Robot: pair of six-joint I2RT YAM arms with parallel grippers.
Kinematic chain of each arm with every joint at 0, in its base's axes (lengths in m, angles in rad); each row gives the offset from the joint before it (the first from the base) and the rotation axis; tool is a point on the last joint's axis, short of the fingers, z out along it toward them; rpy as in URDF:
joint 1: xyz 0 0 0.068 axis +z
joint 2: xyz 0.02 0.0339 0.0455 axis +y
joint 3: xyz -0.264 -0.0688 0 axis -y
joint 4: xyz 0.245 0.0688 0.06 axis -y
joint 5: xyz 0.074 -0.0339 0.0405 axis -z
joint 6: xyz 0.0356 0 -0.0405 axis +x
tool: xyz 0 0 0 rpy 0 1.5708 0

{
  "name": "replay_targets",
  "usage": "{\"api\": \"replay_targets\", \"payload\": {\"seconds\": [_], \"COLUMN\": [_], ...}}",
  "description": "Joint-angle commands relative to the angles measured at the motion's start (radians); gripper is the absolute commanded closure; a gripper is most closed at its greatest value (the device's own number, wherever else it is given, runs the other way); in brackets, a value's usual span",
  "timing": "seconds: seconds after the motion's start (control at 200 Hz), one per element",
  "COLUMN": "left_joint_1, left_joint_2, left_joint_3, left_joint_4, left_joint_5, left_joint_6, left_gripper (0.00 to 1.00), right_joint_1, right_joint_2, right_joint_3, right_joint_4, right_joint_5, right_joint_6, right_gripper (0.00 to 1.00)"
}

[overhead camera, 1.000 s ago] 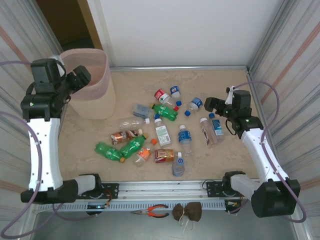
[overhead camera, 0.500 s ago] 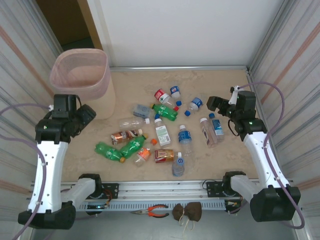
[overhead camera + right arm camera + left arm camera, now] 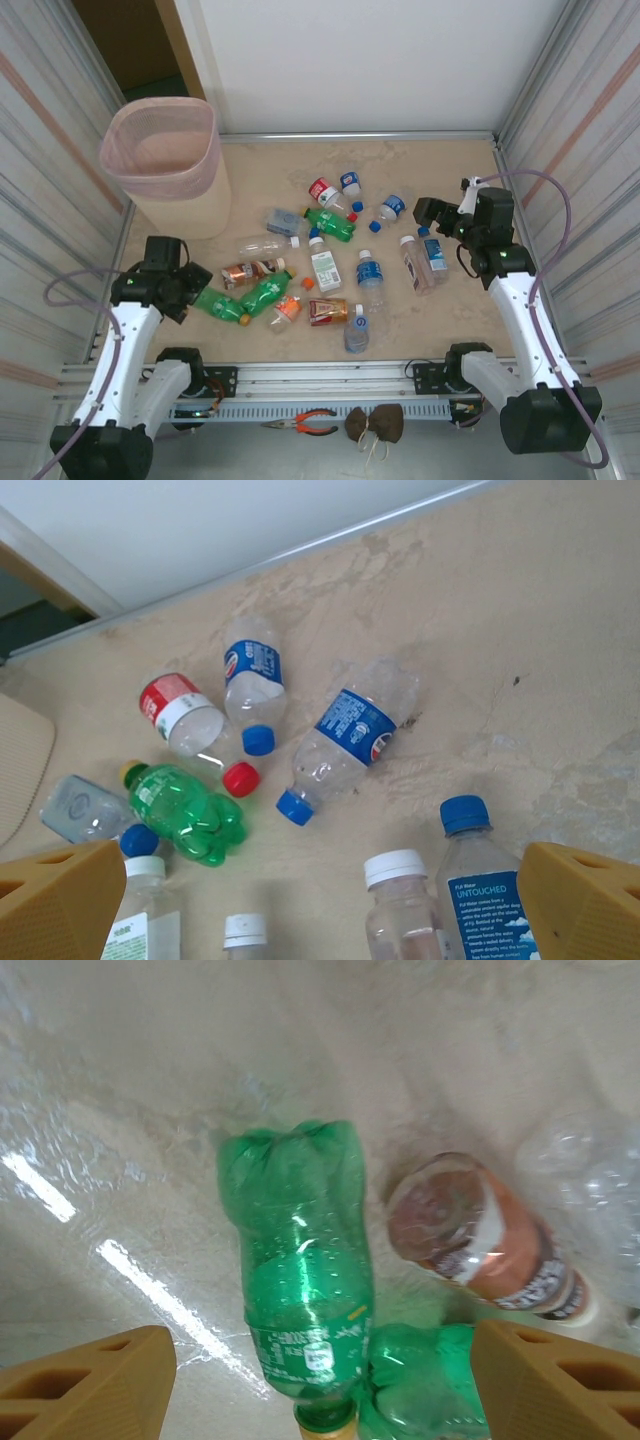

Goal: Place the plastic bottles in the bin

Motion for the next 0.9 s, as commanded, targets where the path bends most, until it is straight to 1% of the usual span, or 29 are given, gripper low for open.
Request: {"api": "replay_targets", "payload": {"seconds": [0.0,0.21,0.356,0.441,0.626,0.731,0.897], "left_joint_1": [0.011,0.051,0.090,0.102,0.120,0.129,0.140], "left_joint_2": [-0.012,-0.003,0.001,0.012,0.015,0.011,-0.012], "left_joint_3": [-0.082,-0.243,-0.334,-0.365,-0.379,-0.374,-0.343], "left_joint_4": [0.096,0.245,0.366,0.404,0.411,0.402,0.375], "left_joint_5": [0.052,0.131,0.212,0.233,0.241,0.235,0.228], "left_joint_6": [-0.080,-0.132,-0.163,-0.167,-0.154,-0.145,-0.130], "left_gripper": [0.21,0.17,0.18,0.23,0.34,0.38,0.41], "right_joint_1": [-0.007,-0.008,-0.009,-0.008,-0.007,-0.007,-0.005], "right_joint_2": [-0.023,-0.027,-0.028,-0.027,-0.030,-0.033,-0.027], "right_joint_3": [-0.015,-0.007,-0.004,-0.003,-0.006,-0.013,-0.007], "right_joint_4": [-0.022,-0.020,-0.019,-0.024,-0.031,-0.031,-0.038], "right_joint_5": [-0.012,-0.003,-0.007,-0.005,0.000,0.006,0.009], "right_joint_6": [0.013,0.024,0.030,0.027,0.030,0.030,0.030], "right_gripper": [0.01,0.01,0.01,0.01,0.01,0.01,0.01]}}
